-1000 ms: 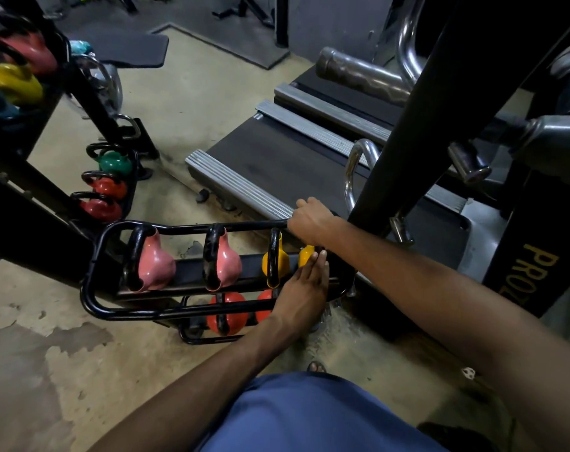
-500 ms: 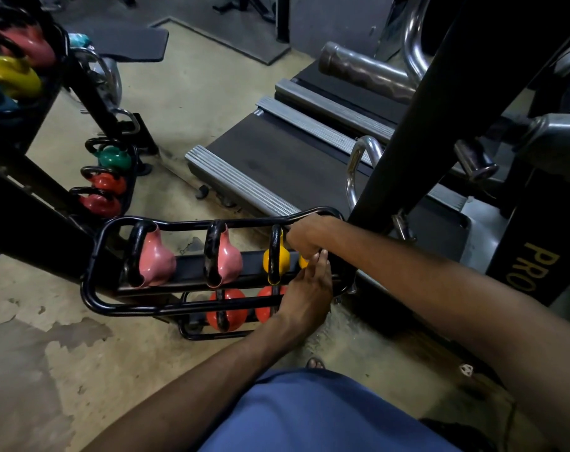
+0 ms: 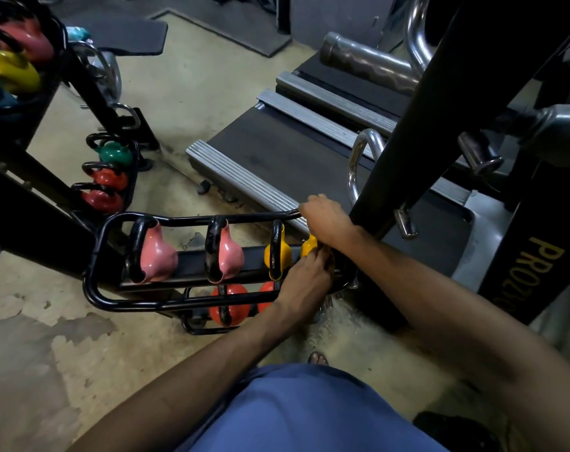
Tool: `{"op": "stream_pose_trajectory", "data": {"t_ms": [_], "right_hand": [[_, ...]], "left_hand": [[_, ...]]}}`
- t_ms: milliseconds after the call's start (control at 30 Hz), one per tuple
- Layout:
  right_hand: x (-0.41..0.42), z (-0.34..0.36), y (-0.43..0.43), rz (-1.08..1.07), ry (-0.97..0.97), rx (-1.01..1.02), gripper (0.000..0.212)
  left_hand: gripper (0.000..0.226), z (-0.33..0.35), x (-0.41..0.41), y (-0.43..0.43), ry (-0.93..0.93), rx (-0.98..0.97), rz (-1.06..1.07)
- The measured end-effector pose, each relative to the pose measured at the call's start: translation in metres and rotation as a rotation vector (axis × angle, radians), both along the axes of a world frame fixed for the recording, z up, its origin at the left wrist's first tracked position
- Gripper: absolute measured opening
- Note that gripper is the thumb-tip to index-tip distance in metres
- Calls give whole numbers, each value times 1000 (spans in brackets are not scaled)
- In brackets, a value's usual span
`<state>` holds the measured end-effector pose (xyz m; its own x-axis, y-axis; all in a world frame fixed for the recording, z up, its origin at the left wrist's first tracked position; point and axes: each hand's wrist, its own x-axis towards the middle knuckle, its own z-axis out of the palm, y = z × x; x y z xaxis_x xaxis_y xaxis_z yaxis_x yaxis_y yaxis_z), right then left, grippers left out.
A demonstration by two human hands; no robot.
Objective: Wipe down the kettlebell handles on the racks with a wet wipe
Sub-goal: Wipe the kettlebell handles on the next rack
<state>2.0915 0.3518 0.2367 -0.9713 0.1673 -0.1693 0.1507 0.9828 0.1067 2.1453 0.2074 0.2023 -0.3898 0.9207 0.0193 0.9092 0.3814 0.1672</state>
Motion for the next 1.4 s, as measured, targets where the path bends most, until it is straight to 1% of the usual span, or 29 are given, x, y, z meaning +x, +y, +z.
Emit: {"op": "stream_pose_trajectory", "data": {"t_ms": [33,100,233,400,567,733,867,967,1033,1133,1200,1267,1333,1400], "right_hand": [[-4,1,2,-47,1,-29,22],[-12,3,2,-130,-12,-62,19],[-21,7,1,-225,-44,-97,20],[-27,7,4,-288,-64,-190,20],[-19,7,7,-455,1,-251,23],[0,0,0,-547,104,-308,20],[15,-5,-10,-616,171,-401,20],[25,-4,-15,-695,206,-440,21],[38,-5,-18,-737,218,-478,22],[60,-12,-20,-745,203,-515,29],[74,-14,-22,-751,156,-530,32],[87,-15,-28,-728,158,-588,27],[100,-13,-34,-701,160,-631,28],[111,-9,-39,-735,204,-687,25]], "left_hand": [[47,2,-6,2,17,16,-10],[46,4,-21,5,65,22,-32],[53,9,-39,8,5,15,-68],[58,6,-41,11,-8,-3,-79],[60,5,-39,9,-15,38,-51],[58,4,-38,4,-31,164,-49],[47,-1,-38,-1,-31,223,-30],[45,-4,-41,-6,-84,251,-11],[48,-3,-42,-8,-142,252,-1],[65,-1,-44,-7,-203,236,43],[72,-2,-44,-6,-222,235,49],[75,-4,-47,-6,-220,235,40],[75,-7,-50,-7,-234,235,32],[72,-10,-55,-8,-260,243,16]]}}
